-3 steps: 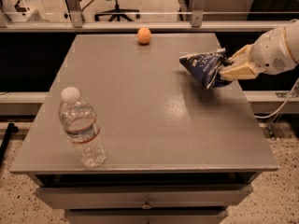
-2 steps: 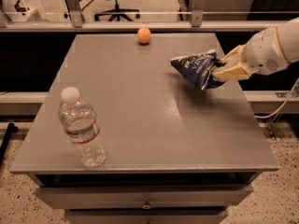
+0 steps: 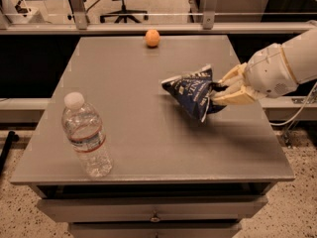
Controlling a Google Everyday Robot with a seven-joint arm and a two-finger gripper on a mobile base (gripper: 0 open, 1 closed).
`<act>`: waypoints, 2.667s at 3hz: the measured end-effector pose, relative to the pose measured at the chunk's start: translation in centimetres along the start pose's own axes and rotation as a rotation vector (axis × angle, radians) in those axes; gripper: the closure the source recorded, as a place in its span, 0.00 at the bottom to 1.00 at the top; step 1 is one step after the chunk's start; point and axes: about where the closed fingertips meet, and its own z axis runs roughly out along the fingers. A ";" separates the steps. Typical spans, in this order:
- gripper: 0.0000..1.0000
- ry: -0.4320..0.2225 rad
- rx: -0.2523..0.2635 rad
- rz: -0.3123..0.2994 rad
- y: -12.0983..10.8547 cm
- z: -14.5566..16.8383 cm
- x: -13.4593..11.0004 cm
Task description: Move blue chip bag near water bottle
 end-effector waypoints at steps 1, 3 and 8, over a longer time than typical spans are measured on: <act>1.00 -0.016 -0.031 -0.029 3.0 1.4 -0.7; 1.00 -0.083 -0.081 -0.053 6.3 5.1 -2.3; 0.84 -0.193 -0.128 -0.077 8.1 9.3 -6.3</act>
Offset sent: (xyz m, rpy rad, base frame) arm -0.0568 0.0614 -0.0412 0.0651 0.0119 0.1223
